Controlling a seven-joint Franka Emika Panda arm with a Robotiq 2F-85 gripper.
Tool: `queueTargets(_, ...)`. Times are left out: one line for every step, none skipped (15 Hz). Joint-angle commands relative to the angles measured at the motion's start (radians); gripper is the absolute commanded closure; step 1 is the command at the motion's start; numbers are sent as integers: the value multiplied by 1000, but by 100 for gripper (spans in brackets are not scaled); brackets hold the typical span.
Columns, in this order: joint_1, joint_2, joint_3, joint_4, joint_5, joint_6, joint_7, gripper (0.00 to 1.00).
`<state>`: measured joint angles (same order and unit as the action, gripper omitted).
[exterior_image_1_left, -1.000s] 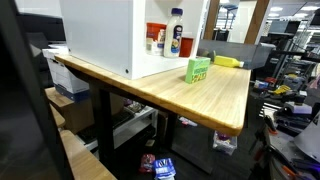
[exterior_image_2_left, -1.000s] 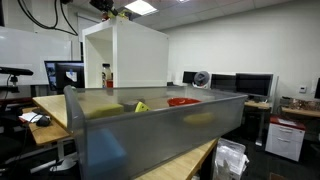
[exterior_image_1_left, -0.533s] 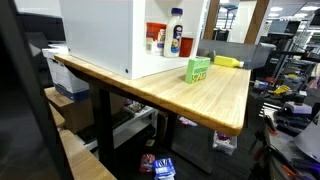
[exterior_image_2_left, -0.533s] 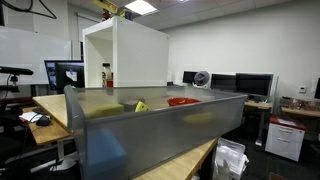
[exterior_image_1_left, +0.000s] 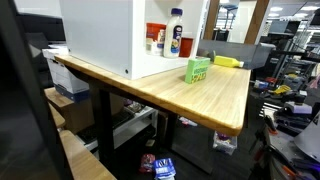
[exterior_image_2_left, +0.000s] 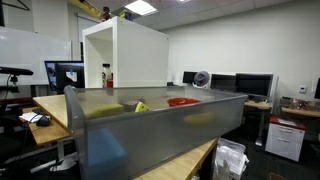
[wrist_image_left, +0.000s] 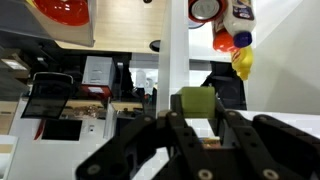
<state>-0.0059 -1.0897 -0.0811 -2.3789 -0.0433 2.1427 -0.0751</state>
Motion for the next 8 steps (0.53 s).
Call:
queueTargets(43,21,7,-14,19,-43,-33,93)
queueTargets(53,26,12,-22,19,-47,-34,93)
queueTargets(65,34,19,-30,20,-40,-35,93)
queueTargets(78,42,23,-37,23,-35,-37,93)
queueTargets(83,50,29,-44,20,-20,-33,93)
queueTargets(94,62,33,-50,24,-16,-32,93)
queueTargets(98,71,39,-55,20,-9,-29,93)
queueTargets(102,88,47,-62,21,6,-20,93)
